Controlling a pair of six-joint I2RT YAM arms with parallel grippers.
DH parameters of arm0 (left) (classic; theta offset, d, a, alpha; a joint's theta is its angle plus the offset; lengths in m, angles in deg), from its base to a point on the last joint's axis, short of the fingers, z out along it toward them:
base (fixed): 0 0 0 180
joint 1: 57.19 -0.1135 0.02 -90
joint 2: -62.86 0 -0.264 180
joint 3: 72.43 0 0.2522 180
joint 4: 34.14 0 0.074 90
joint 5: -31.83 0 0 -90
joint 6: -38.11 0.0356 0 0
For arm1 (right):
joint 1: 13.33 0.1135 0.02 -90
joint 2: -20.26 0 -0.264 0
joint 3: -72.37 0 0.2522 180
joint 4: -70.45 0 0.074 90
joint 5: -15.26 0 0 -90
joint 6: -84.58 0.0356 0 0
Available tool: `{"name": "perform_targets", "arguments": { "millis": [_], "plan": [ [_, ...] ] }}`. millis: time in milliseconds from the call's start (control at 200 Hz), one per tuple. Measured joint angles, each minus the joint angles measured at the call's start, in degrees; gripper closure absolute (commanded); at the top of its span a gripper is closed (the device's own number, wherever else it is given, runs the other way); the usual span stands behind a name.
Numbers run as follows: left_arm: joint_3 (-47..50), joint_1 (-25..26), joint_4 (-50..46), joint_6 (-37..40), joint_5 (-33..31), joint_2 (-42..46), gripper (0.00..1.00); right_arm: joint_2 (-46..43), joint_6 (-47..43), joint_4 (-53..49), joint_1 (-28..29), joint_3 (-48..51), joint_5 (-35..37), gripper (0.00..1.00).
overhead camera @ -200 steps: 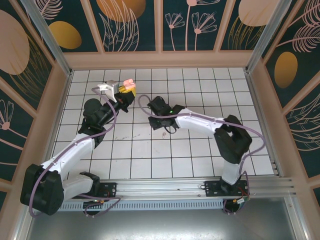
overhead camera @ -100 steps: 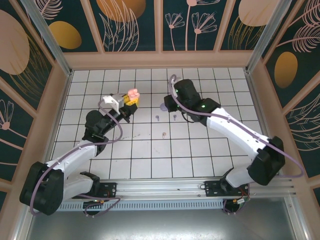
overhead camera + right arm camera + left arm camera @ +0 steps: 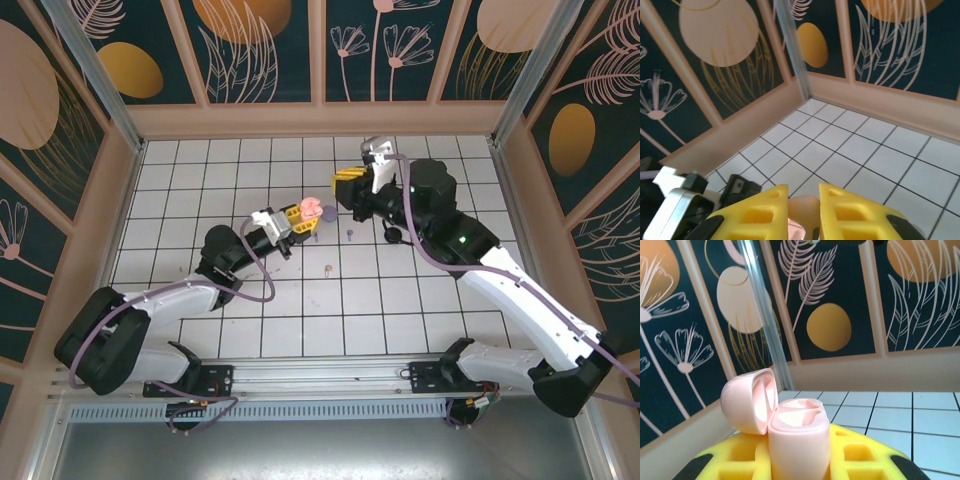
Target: Insert wireless bluetooth earbuds into charging case
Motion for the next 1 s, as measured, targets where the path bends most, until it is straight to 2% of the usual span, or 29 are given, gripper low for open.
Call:
{"name": "perform_targets", "arguments": {
  "millis": [230,996],
  "plan": [
    [-3.4,1.5,3.0,0.2,1.1,-2.9,1.0,-0.3,-0.9,2.4,1.4,3.6,-3.3,0.83],
    [-4.3,1.5,5.6,-0.2,1.9,-4.1,1.0,1.7,-0.6,4.7,3.1,6.3,-3.3,0.87]
  ]
}}
